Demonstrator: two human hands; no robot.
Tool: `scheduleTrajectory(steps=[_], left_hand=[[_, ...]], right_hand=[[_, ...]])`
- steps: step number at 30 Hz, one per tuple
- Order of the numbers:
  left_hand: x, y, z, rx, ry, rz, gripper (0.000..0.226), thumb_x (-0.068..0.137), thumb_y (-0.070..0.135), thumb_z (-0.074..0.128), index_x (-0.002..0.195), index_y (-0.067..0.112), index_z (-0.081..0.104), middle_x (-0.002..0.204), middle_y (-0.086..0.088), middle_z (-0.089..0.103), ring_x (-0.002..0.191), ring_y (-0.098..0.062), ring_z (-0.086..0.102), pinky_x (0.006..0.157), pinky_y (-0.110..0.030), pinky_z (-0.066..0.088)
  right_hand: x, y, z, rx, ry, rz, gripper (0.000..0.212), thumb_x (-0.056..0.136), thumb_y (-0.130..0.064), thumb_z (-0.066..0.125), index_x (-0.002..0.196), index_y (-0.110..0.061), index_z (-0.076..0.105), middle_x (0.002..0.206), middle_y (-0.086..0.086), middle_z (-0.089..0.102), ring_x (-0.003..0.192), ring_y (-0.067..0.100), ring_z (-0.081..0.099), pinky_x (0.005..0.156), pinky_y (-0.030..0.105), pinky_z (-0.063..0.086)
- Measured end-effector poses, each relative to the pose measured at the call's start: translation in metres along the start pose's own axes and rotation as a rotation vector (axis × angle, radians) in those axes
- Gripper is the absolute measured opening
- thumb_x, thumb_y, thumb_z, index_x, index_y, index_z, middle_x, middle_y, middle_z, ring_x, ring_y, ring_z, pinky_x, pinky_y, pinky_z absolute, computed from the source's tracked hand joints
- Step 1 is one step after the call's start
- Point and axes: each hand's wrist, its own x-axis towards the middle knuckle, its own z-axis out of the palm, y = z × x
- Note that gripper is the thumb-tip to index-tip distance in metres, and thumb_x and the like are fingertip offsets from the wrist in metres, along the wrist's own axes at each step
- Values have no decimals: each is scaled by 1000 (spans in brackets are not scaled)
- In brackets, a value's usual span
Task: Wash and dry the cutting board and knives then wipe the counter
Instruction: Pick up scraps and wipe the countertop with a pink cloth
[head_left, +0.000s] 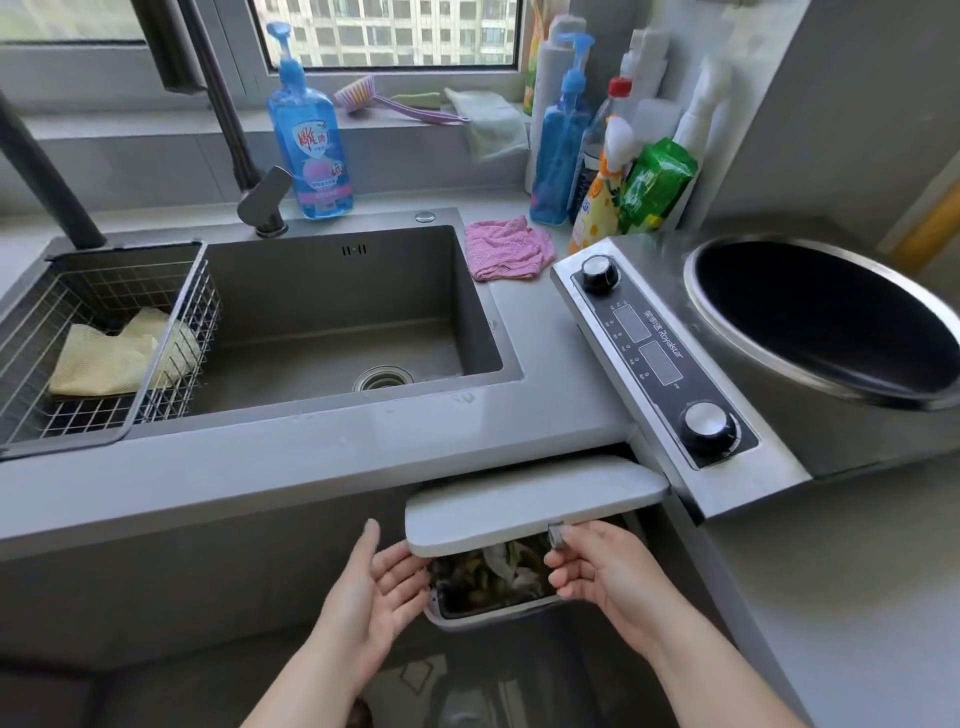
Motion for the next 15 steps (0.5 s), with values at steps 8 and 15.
scheduleTrajectory(steps=[8,15], left_hand=[[4,-29,-6,791,223,255,23,85,12,62,107,4,61,82,0,61,71,-14,57,60,-22,49],[11,-42,-10,972,331,369,16,82,19,65,76,20,50,77,0,56,72,-16,53,65,-29,43]], right_hand=[[6,65,-2,-17,154,178,24,94,-2,43,71,-3,51,59,11,52,38,10,47,35,17,42],[27,85,3,-104,240,227,26,95,-3,41,71,-3,51,63,13,53,45,16,48,34,18,41]])
